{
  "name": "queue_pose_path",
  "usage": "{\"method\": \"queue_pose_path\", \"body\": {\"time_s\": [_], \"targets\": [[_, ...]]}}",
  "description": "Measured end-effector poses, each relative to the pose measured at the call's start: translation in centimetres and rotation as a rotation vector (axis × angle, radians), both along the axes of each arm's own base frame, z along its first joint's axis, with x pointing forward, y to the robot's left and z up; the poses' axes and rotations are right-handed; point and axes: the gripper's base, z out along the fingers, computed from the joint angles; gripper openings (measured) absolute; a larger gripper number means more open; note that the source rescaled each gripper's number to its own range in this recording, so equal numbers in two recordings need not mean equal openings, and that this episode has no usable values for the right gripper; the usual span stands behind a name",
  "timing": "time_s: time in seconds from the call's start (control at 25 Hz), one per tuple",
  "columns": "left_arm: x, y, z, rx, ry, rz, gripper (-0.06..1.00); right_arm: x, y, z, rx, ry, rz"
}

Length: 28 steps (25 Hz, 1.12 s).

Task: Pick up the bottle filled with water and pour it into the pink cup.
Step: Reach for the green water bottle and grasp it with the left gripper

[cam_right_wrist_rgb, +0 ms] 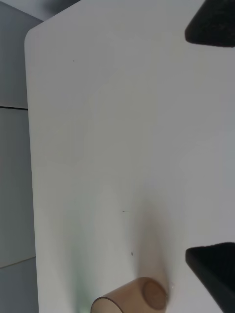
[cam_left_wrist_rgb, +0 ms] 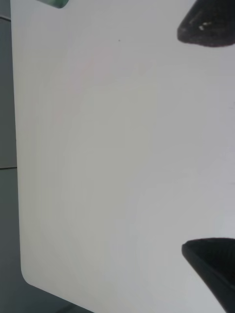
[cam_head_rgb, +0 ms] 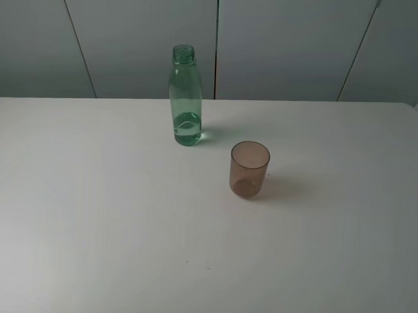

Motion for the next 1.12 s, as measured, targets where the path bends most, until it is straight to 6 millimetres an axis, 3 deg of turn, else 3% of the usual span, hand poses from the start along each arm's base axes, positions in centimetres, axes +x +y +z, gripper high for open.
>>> {"method": "queue_pose_path", "body": {"time_s": [1.12], "targets": [[0.00,0.00,0.00,0.000,0.000,0.000,1.00,0.00,0.00,0.00,0.000,0.000,0.000]]}}
